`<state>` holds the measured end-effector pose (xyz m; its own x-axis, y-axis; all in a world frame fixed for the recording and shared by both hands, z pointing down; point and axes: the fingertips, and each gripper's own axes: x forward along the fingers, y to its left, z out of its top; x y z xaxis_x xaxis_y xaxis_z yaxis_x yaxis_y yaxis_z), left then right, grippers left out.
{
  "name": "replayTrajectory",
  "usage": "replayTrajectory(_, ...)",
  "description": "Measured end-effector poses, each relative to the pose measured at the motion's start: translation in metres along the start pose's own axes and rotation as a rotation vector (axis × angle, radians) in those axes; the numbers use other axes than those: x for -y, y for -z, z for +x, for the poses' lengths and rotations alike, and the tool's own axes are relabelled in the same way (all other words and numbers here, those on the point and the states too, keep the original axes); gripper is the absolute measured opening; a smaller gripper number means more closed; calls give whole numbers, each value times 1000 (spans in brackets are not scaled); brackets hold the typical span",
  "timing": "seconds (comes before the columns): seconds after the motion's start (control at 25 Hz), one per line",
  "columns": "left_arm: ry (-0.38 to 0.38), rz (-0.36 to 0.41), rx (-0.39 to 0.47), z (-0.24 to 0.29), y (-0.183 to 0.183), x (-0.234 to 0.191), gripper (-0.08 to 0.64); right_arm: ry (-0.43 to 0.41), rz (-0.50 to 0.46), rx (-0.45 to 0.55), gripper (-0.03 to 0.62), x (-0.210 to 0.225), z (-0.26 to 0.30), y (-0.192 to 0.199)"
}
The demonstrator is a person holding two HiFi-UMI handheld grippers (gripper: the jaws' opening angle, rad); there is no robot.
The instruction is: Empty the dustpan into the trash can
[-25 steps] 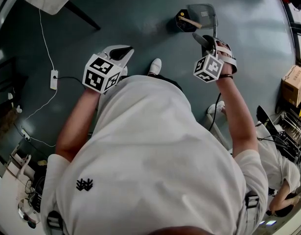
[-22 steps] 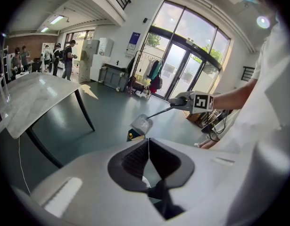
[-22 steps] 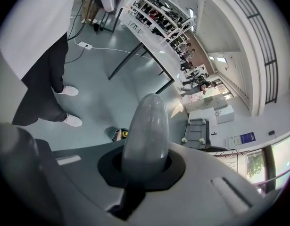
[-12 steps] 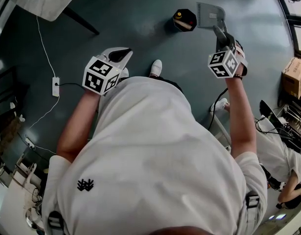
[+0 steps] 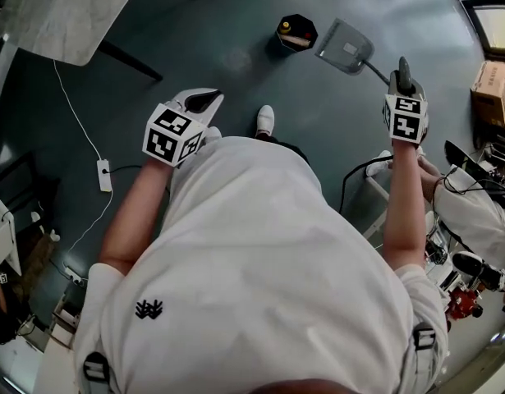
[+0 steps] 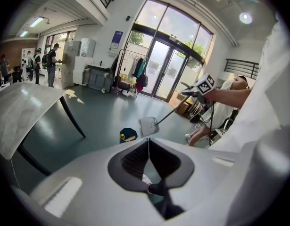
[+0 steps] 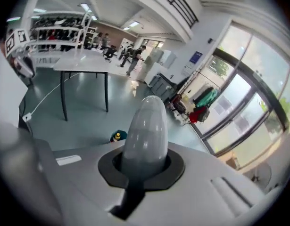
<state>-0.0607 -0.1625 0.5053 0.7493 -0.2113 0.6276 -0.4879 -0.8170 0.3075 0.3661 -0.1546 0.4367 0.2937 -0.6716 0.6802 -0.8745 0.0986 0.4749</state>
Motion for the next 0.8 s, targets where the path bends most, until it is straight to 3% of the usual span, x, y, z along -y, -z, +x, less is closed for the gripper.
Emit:
replayTrajectory(0.24,51,56,-18,-12,17,8,60,28,288,-77,3,-10,-48,76)
replayTrajectory(0.52,103,99,-50,-38,53,15,60,48,469,-136,3,-62,-107,140)
replayTrajectory(0.8,154,167,-116,-57,91,27,60,36,616,-134,3,-119,-160,174)
